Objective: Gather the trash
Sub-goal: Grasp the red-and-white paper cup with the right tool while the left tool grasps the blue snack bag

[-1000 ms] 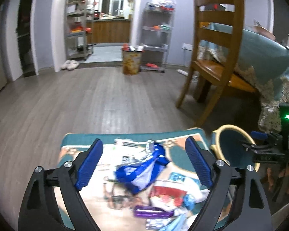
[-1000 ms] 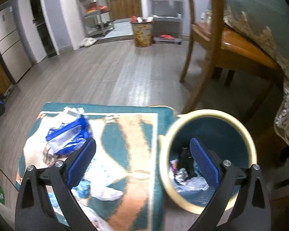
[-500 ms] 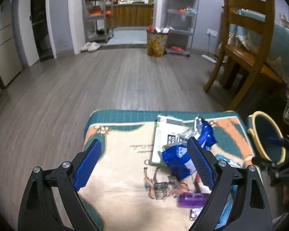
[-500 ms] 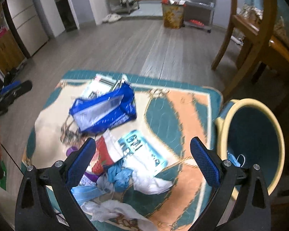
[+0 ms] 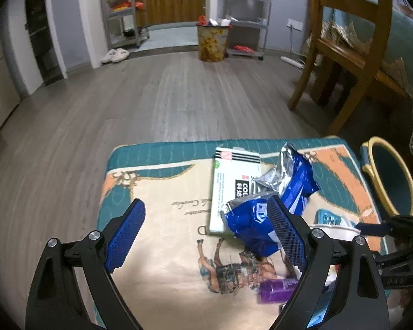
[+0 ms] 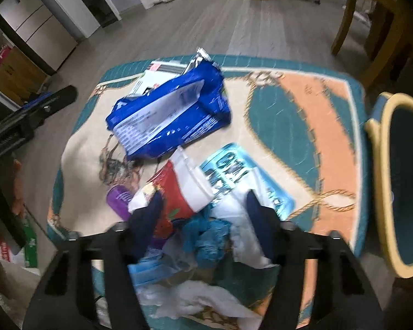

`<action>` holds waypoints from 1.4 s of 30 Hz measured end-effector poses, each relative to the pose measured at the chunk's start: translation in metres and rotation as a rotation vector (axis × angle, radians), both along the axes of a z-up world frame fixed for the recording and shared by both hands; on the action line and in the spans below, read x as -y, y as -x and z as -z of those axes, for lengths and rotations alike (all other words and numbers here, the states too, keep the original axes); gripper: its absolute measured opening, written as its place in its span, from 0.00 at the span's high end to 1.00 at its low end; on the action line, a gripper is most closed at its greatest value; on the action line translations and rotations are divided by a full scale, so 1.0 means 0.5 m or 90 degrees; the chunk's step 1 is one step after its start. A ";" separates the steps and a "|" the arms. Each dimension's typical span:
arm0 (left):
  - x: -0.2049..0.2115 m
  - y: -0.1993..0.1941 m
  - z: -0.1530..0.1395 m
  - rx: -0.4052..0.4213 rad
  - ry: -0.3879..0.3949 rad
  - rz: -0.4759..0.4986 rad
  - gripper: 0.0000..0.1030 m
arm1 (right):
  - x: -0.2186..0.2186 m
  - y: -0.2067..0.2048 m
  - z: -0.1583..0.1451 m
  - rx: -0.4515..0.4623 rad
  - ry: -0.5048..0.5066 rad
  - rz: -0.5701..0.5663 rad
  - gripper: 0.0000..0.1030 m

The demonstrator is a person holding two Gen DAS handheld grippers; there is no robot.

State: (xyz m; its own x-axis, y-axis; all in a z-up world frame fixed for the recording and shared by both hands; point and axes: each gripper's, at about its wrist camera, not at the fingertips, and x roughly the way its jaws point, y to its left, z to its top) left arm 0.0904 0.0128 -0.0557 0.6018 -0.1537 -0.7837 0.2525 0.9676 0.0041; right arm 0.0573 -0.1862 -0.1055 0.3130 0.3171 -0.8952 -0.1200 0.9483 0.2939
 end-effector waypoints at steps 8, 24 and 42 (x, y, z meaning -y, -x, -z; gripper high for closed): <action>0.034 -0.020 0.027 -0.018 0.004 0.034 0.13 | 0.018 0.012 -0.047 0.021 -0.053 -0.008 0.90; 0.159 -0.050 0.068 -0.039 -0.008 0.136 0.13 | 0.175 0.000 -0.149 0.074 -0.103 0.112 0.91; 0.166 -0.047 0.113 -0.098 -0.080 0.139 0.39 | 0.206 -0.008 -0.146 0.083 -0.076 0.122 0.91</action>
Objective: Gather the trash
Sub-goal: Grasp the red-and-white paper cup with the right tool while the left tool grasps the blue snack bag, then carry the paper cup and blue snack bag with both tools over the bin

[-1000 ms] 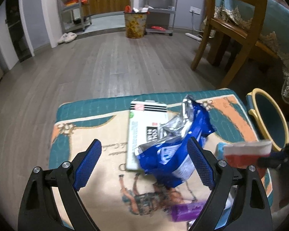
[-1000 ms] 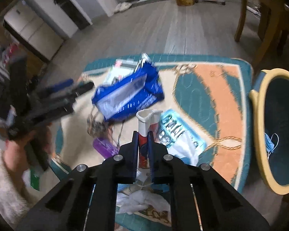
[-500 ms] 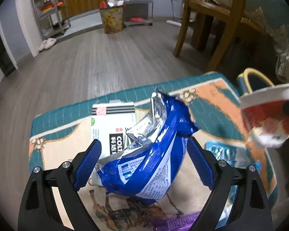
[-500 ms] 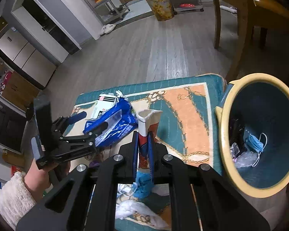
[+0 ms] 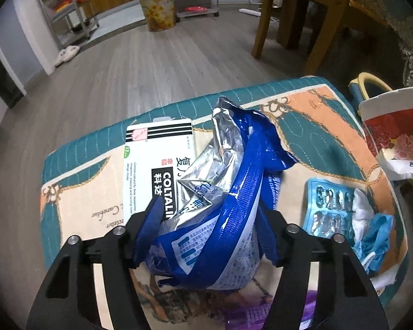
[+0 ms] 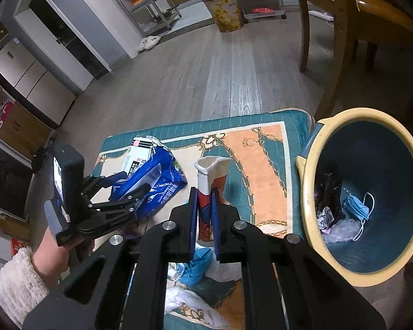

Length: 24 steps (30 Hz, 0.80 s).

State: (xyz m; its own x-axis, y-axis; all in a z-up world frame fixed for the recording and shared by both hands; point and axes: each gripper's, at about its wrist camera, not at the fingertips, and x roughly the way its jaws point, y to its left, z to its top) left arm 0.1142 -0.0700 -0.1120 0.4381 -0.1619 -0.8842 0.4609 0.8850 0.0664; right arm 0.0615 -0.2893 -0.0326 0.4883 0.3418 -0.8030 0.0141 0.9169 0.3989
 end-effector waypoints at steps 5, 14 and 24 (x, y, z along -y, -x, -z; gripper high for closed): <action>-0.006 0.018 -0.032 0.015 0.014 -0.006 0.45 | 0.001 0.006 -0.009 0.007 0.010 0.007 0.91; -0.005 0.048 -0.119 0.053 0.054 -0.015 0.47 | 0.022 0.024 -0.029 0.022 0.028 0.033 0.91; 0.082 0.074 -0.195 0.097 0.096 0.016 0.47 | 0.098 0.055 -0.082 0.067 0.060 0.091 0.91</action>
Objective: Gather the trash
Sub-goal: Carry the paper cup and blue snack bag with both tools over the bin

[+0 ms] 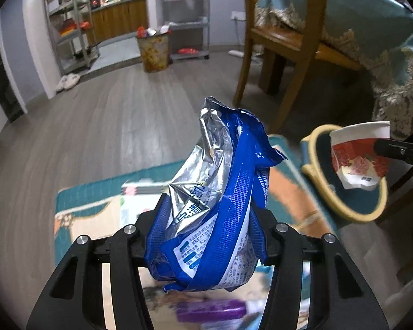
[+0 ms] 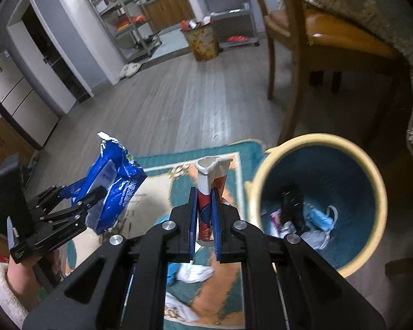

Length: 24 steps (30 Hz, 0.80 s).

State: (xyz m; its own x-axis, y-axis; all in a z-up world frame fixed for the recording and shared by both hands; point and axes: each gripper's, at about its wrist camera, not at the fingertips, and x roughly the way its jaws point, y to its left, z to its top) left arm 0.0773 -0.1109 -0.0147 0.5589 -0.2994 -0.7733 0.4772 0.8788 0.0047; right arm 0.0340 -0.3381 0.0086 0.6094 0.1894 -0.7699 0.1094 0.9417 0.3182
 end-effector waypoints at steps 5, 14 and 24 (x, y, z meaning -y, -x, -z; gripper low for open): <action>0.063 0.021 -0.021 0.021 0.012 0.036 0.47 | 0.055 0.014 -0.012 0.011 0.001 0.038 0.91; 0.152 0.035 -0.025 0.024 0.033 0.081 0.47 | 0.148 0.033 0.011 0.012 0.011 0.086 0.91; 0.266 0.042 0.005 0.003 0.050 0.131 0.47 | 0.267 0.061 0.062 -0.007 0.017 0.157 0.91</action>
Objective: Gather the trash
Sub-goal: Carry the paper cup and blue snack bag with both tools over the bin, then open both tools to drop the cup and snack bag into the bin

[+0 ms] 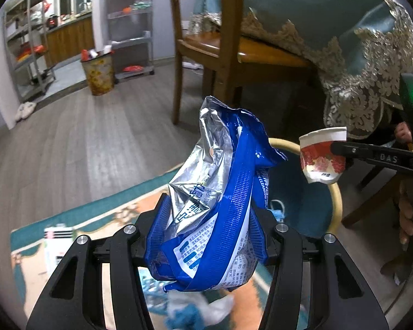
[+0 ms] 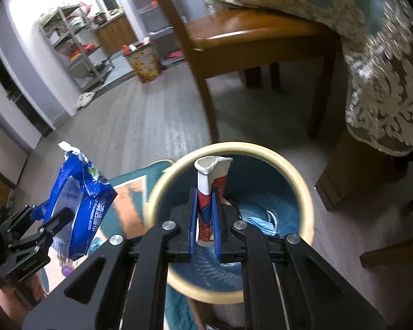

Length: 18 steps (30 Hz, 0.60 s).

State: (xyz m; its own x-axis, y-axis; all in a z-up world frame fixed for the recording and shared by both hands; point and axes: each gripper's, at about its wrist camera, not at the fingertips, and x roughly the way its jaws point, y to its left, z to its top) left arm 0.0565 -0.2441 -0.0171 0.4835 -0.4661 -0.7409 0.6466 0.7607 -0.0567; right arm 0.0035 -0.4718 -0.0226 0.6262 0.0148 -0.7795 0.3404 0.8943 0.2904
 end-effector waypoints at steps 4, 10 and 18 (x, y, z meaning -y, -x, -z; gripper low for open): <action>0.051 0.002 0.029 -0.018 -0.003 0.019 0.47 | 0.026 0.005 0.028 -0.019 0.025 0.008 0.91; 0.124 0.006 0.071 -0.051 -0.004 0.055 0.47 | 0.065 0.015 0.091 -0.058 0.039 0.011 0.91; 0.169 0.005 0.105 -0.076 0.003 0.077 0.40 | 0.089 0.023 0.124 -0.073 -0.012 0.027 0.91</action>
State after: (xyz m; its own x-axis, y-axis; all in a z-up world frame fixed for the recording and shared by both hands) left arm 0.0540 -0.3285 -0.0696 0.3325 -0.5194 -0.7872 0.7215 0.6776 -0.1424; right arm -0.0078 -0.5164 -0.0845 0.5329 0.0055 -0.8462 0.4093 0.8735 0.2635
